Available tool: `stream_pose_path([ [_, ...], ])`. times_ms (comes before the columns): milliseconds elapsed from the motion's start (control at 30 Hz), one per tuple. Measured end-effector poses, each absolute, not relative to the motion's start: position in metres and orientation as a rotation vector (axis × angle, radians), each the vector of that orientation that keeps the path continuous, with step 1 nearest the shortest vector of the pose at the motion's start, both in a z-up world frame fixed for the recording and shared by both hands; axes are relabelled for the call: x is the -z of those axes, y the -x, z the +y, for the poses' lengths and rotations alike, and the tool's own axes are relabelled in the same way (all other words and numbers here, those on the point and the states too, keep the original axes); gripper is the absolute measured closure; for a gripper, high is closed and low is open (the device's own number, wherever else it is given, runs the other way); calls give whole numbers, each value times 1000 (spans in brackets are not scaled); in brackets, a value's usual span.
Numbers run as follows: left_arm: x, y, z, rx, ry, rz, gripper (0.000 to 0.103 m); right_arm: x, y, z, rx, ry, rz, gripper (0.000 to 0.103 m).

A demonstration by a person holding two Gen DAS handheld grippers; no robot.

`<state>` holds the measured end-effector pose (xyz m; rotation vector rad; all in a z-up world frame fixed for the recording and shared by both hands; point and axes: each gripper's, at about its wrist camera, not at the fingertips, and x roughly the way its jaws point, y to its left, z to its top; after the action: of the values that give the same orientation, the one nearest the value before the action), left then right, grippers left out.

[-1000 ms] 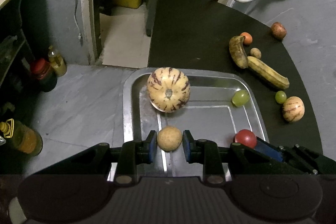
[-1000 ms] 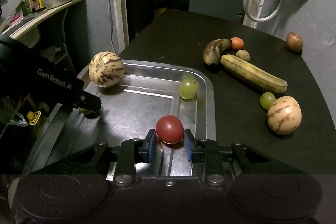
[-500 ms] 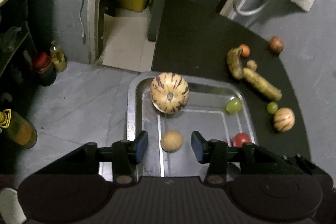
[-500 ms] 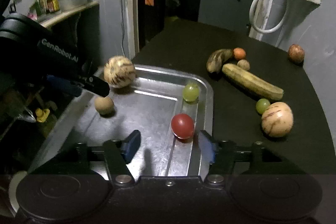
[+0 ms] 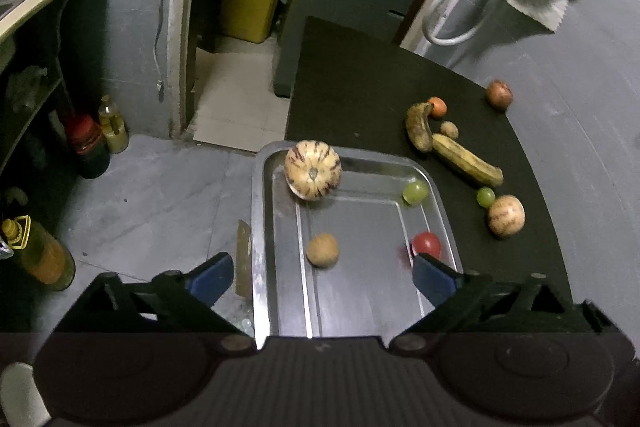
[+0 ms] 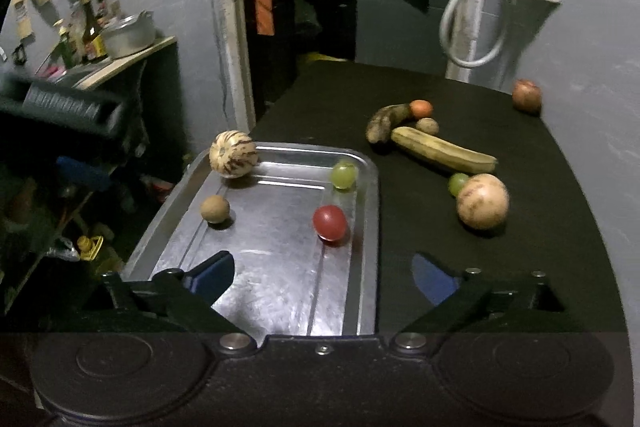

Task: Organize fruits
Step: 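Move both open tools back over the table toward the bananas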

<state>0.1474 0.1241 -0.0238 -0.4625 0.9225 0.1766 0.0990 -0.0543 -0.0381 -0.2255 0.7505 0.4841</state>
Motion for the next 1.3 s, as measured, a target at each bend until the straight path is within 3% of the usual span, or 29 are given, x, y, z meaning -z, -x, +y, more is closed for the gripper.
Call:
stream_pose_path([
  [167,21,-127,121,-85,395,970,1,21,-69,-69,-393,156,801,1],
  [533,29,-69,109,153,294,1086,1,-7,22,-104,-129,51,853,1],
  [800,18,-55,92,248,216,1063,1,-41,56,-126,-3,20,852,1],
  [1000,-16,-63,81,358,144,1047,1,-122,53,-142,-60,99,849,1],
  [1300,-98,-119,114,382,10,1019,1,-299,-41,-150,-125,41,603,1],
])
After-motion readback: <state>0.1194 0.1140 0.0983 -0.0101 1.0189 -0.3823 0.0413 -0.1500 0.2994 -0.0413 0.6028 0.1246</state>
